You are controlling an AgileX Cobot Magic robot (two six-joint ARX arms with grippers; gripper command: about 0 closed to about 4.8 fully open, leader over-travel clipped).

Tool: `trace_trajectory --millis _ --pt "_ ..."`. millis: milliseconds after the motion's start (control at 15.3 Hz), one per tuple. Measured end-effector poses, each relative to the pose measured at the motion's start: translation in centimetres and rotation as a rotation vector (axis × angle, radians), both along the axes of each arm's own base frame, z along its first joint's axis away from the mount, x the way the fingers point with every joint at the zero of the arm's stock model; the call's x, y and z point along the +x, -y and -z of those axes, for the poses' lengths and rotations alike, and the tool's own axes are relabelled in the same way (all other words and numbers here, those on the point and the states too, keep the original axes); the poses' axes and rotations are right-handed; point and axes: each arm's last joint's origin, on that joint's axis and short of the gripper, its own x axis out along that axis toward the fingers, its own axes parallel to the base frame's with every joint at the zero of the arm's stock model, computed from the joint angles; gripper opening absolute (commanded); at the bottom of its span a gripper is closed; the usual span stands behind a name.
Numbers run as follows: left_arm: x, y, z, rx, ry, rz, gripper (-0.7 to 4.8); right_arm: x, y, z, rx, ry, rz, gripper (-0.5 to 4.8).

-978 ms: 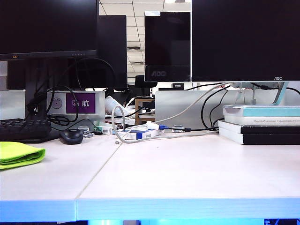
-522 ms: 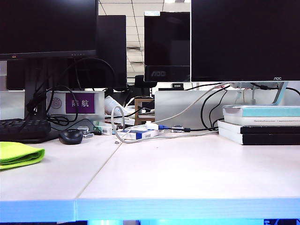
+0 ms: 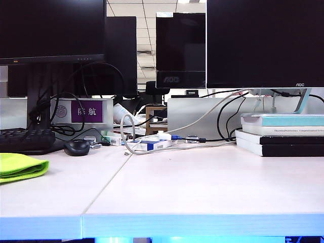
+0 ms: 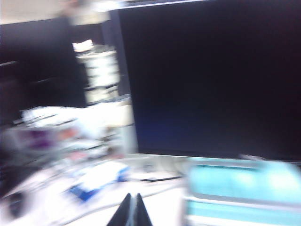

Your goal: Wipe the table from left to right using the rag.

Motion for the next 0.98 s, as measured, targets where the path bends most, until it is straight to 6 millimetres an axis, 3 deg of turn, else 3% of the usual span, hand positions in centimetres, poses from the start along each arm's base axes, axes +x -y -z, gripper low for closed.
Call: trace_trajectory --millis 196,391,652,978 --pt "0.9 0.5 -3.2 -0.043 -0.087 0.139 -0.05 1.2 -0.5 -3.7 -0.018 -0.018 -0.178 -0.02" --pt "1.6 0.6 -2.9 -0.045 -0.190 0.150 -0.05 1.8 -1.9 -5.5 -0.035 -0.003 -0.389 -0.02" --pt "2.7 0.9 -1.6 -0.060 -0.309 0.183 -0.05 0.8 -5.7 -4.8 -0.119 -0.048 -0.707 -0.02" --pt "3.3 0.9 -1.2 -0.060 -0.333 0.183 -0.05 -0.5 -8.9 -2.9 -0.190 -0.223 -0.741 -0.02"
